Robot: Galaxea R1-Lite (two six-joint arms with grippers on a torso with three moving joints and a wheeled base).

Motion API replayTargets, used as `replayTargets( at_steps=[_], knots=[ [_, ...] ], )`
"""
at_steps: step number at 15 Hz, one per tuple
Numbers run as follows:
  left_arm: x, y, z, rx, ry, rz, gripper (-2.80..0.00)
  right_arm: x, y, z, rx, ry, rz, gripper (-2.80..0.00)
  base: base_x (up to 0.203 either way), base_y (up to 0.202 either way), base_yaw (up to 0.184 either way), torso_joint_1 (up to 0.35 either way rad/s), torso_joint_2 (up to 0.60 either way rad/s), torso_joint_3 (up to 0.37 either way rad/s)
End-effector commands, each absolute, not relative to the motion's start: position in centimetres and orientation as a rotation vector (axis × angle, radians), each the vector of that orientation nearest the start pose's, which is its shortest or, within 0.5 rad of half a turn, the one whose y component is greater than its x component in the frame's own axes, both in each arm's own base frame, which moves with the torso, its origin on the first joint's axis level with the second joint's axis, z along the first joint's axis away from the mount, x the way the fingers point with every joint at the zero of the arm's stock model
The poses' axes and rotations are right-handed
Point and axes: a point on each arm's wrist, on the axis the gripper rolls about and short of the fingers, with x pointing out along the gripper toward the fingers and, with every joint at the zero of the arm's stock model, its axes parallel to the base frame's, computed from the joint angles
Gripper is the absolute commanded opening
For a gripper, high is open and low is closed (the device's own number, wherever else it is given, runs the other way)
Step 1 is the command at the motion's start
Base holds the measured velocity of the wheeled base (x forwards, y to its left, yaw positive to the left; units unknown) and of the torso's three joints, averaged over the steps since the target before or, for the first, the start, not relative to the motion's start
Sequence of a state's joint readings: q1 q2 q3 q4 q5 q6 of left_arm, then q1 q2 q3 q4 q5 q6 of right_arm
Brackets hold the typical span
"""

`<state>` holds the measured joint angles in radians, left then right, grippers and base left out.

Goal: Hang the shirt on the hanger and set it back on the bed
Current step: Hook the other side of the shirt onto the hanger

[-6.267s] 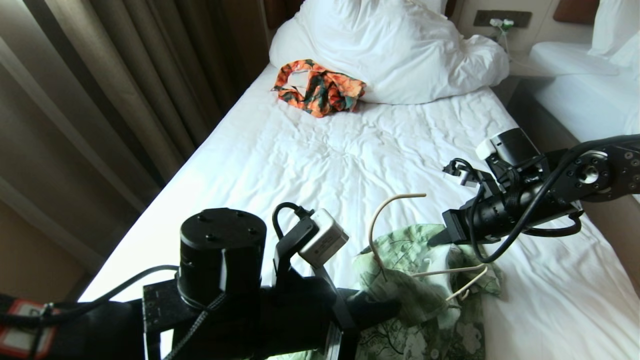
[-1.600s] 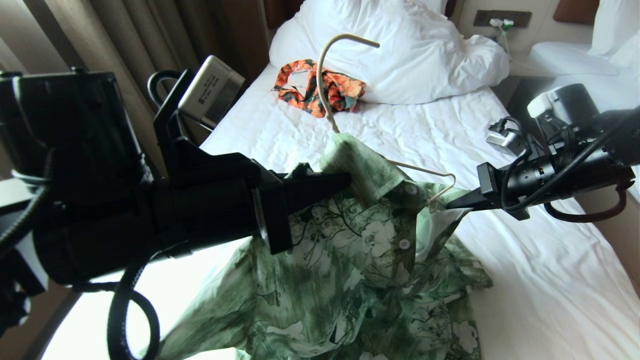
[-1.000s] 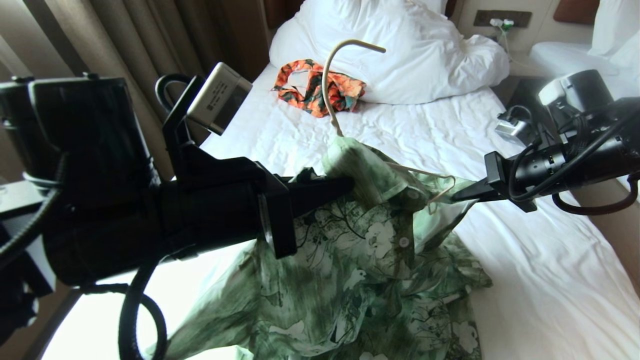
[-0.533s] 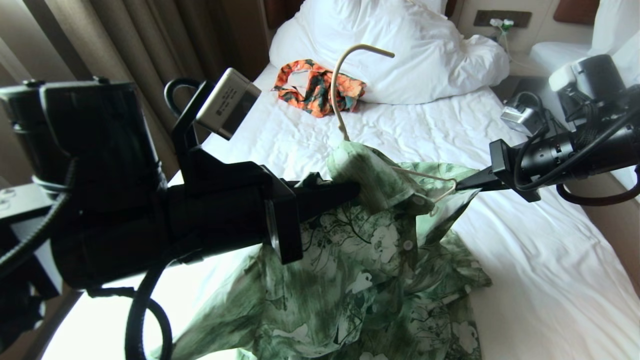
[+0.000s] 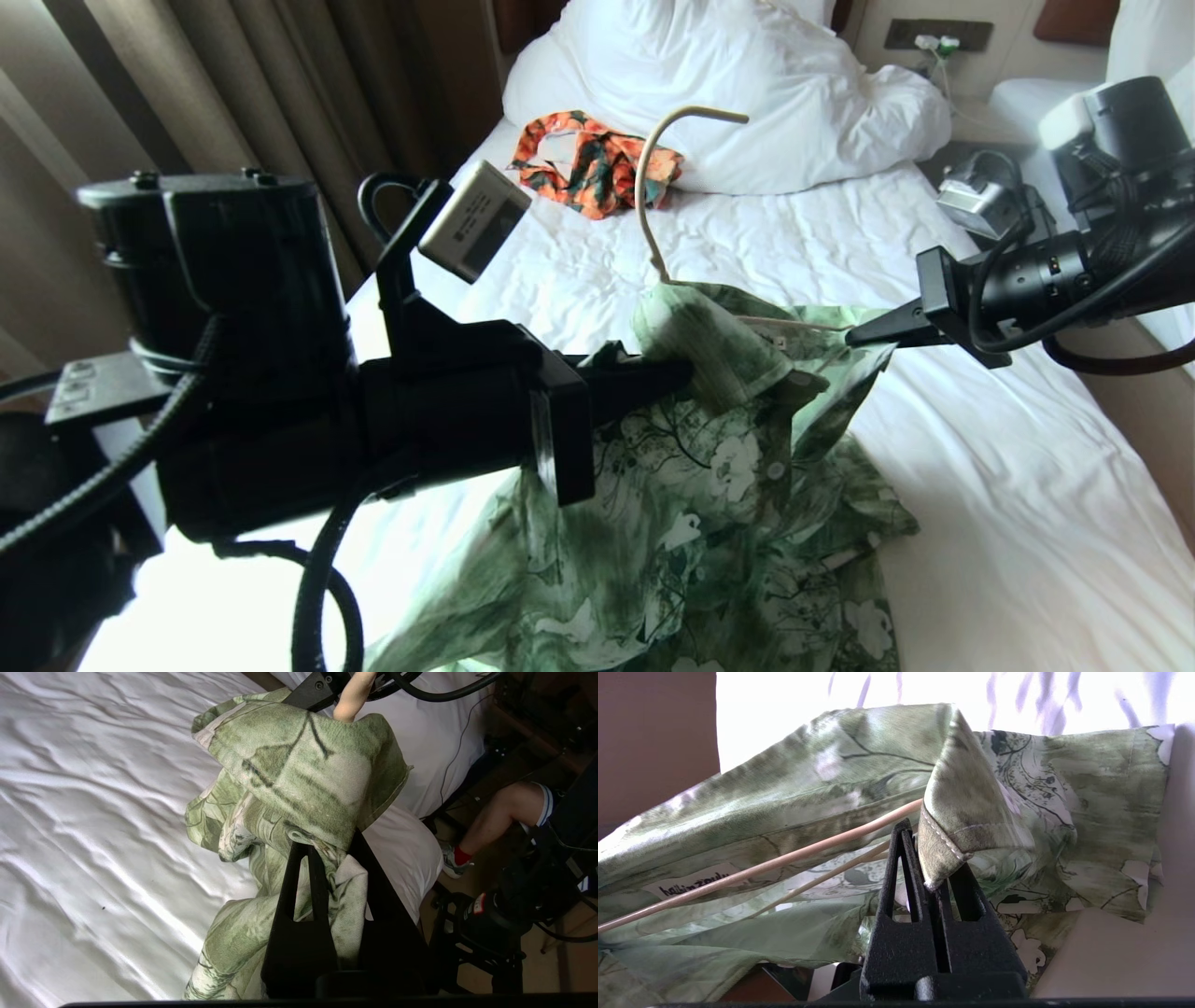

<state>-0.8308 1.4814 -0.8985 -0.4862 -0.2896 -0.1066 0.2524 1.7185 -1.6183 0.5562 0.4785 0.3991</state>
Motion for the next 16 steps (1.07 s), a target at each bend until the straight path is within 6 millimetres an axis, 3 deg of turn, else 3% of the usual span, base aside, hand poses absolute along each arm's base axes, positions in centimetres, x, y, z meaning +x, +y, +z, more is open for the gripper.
replayTargets(
  at_steps=[1, 11, 14, 16],
  knots=[
    [17.4, -20.5, 25.1, -0.065, 0.170, -1.124, -2.80, 28.8, 9.1, 29.6, 0.436, 0.798, 0.585, -2.80, 0.000, 0.000, 0.000, 0.000, 0.00, 0.000],
    [17.8, -22.2, 22.8, -0.062, 0.213, -1.154, -2.80, 28.7, 9.8, 30.1, 0.301, 0.721, 0.656, -2.80, 0.000, 0.000, 0.000, 0.000, 0.00, 0.000],
    [17.9, -22.3, 21.3, -0.048, 0.246, -1.150, -2.80, 29.0, 9.6, 29.9, 0.235, 0.702, 0.608, -2.80, 0.000, 0.000, 0.000, 0.000, 0.00, 0.000],
    [18.3, -21.8, 21.6, -0.056, 0.235, -1.127, -2.80, 29.3, 9.3, 29.3, 0.236, 0.720, 0.585, -2.80, 0.000, 0.000, 0.000, 0.000, 0.00, 0.000]
  ],
)
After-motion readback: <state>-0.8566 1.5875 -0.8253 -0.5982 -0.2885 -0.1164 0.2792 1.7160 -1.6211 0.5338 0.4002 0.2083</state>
